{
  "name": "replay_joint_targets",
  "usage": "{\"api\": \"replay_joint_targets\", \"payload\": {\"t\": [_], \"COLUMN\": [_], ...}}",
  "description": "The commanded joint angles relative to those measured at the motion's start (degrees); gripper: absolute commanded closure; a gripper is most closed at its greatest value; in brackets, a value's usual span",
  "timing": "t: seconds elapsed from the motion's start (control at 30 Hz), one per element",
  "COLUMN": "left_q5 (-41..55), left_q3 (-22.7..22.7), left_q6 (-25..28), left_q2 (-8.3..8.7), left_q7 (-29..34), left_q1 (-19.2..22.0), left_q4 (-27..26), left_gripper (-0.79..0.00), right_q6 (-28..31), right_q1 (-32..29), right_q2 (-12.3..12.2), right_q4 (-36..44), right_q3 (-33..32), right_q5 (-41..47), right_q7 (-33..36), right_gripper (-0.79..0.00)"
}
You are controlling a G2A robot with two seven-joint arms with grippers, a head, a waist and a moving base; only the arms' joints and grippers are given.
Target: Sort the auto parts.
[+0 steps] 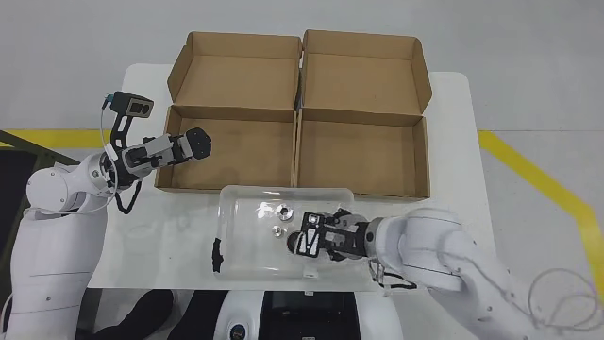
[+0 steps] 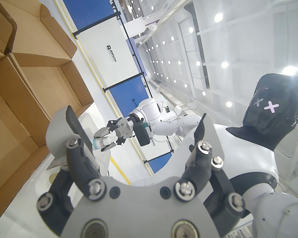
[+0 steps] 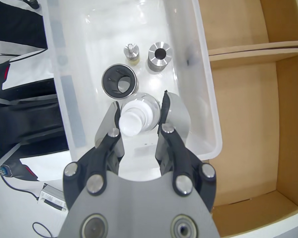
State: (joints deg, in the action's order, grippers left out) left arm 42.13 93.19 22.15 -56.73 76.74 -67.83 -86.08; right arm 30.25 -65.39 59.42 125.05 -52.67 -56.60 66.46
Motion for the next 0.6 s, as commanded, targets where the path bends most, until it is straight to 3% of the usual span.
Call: {"api": "replay_joint_targets", "payload": {"t": [0.0,0.3,0.57], "left_q5": [0.0,0.0,0.0], "left_q3": [0.0,0.0,0.0], "left_q6": [0.0,0.0,0.0], "left_q2": [0.0,0.0,0.0], "left_q7": [0.0,0.0,0.0], "left_q1": [0.0,0.0,0.0], "left_q4": [0.0,0.0,0.0], "left_gripper": [-0.785,-0.785,-0.785], "right_q6": [-1.4,-5.4,-6.9], "right_q1": [0.0,1.2,3.5], "right_q2": [0.0,0.1,0.4], "right_q4": [1.6,6.6,4.2], "right_q3": [0.0,-1.6,-4.5], "right_q5": [0.1,2.1,4.1], "right_q7": [1.0,-0.3,-7.0], "right_gripper": [0.0,0.0,0.0]}}
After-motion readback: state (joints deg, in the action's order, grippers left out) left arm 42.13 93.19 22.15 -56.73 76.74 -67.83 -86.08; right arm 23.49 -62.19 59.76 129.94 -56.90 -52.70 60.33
